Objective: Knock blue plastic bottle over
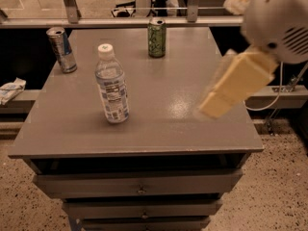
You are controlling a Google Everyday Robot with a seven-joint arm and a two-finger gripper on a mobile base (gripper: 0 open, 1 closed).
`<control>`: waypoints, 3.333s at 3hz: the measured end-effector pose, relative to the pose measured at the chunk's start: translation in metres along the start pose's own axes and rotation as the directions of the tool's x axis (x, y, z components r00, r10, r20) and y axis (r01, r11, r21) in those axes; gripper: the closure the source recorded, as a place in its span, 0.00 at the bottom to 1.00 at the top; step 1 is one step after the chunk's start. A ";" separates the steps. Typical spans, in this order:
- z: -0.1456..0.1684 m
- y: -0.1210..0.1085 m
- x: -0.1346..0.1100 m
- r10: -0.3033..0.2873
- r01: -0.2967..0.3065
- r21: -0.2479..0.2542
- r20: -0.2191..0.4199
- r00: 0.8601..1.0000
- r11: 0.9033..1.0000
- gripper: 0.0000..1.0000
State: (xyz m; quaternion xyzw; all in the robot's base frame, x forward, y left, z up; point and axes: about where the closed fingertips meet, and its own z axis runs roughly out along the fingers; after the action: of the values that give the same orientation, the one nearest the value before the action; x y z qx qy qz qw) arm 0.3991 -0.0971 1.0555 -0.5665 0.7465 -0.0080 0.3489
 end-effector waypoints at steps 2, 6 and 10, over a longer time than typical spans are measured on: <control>0.124 0.048 -0.061 0.330 -0.287 -0.180 0.297 0.896 0.941 0.00; 0.183 0.017 -0.059 0.338 -0.301 -0.154 0.431 0.837 0.941 0.00; 0.251 -0.009 -0.086 0.384 -0.310 -0.227 0.563 0.732 0.923 0.49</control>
Offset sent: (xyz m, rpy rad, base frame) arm 0.0637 0.1508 -0.1185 0.6371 0.1427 -0.0592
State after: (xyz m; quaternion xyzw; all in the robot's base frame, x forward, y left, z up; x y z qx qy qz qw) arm 0.5496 0.0696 0.9134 -0.4097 0.6897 0.2802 0.5272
